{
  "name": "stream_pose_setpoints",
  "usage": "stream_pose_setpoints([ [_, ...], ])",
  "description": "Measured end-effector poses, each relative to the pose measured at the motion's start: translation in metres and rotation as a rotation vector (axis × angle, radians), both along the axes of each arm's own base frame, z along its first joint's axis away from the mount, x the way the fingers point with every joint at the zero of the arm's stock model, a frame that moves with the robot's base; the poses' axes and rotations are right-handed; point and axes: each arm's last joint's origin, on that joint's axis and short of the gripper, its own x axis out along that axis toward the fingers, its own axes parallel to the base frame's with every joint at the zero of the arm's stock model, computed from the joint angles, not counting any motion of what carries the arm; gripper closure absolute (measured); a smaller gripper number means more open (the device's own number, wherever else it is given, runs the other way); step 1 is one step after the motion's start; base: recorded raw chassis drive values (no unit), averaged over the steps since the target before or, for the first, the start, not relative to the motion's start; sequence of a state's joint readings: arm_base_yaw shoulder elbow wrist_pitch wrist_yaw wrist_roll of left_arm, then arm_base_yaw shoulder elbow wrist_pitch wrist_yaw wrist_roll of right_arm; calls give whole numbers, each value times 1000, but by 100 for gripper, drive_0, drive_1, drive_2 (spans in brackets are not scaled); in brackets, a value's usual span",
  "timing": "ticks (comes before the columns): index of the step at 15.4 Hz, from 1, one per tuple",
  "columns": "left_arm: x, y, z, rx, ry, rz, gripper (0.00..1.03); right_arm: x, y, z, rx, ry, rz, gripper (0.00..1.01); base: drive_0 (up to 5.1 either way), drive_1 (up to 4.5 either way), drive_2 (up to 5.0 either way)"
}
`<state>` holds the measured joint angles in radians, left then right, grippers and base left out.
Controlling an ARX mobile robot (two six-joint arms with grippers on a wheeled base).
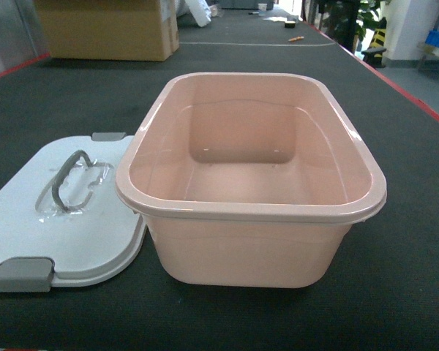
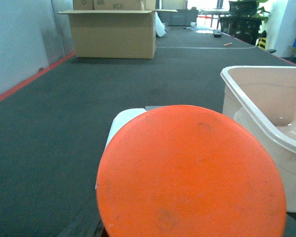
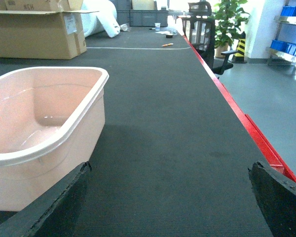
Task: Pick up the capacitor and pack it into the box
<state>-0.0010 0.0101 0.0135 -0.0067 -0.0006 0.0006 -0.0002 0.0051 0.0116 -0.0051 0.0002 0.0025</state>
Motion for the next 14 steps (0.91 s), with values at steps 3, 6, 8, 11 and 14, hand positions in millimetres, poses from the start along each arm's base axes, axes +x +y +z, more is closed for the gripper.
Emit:
stream_pose_setpoints([
  [3, 0, 0, 0, 0, 0, 0, 59, 0, 0, 0, 0, 0, 0, 3, 0, 0, 0],
  [6, 0, 0, 0, 0, 0, 0, 59, 0, 0, 0, 0, 0, 0, 3, 0, 0, 0],
  [8, 0, 0, 0, 0, 0, 0, 59, 0, 0, 0, 0, 0, 0, 3, 0, 0, 0],
  [11, 0, 0, 0, 0, 0, 0, 59, 0, 0, 0, 0, 0, 0, 3, 0, 0, 0],
  [14, 0, 0, 0, 0, 0, 0, 59, 0, 0, 0, 0, 0, 0, 3, 0, 0, 0],
])
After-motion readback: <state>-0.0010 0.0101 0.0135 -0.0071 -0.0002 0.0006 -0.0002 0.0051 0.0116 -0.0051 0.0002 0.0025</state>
